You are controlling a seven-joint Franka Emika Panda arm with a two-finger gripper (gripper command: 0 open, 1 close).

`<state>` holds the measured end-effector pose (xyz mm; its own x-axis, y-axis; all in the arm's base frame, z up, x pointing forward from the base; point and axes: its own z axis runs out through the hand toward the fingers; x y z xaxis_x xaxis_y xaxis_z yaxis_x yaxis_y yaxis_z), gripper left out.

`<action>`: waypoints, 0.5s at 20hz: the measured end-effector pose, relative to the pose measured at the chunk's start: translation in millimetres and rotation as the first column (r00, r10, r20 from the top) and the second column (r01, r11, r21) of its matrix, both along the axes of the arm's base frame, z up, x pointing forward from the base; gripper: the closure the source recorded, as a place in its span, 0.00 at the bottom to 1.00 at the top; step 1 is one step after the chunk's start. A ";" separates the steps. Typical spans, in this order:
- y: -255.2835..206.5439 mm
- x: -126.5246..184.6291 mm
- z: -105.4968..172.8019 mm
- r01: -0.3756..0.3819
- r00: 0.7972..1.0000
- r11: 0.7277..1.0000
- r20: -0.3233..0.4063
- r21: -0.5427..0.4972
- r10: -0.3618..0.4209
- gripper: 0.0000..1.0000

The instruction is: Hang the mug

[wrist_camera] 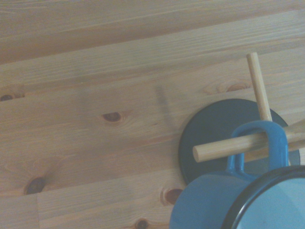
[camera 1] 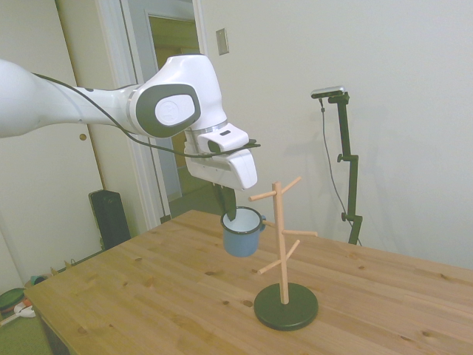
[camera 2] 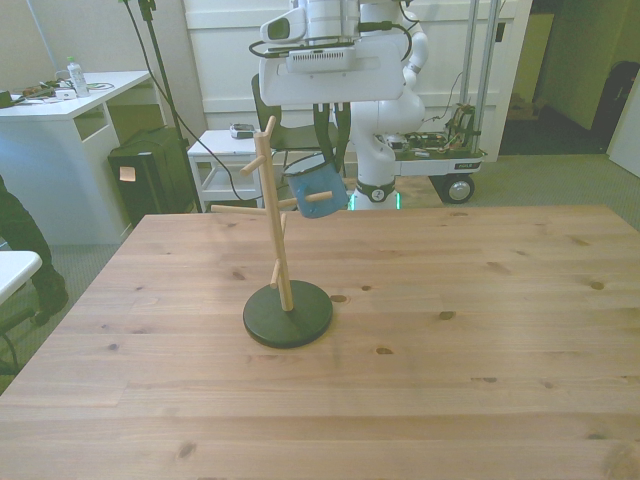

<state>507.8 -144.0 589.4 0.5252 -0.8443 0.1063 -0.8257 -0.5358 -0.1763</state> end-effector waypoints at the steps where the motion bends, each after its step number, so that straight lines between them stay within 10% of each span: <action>1: 0.0 -0.3 0.3 0.000 1.000 1.000 0.001 0.000 0.000 0.00; 10: -1.7 -3.6 2.9 0.004 1.000 1.000 0.005 0.000 -0.004 0.00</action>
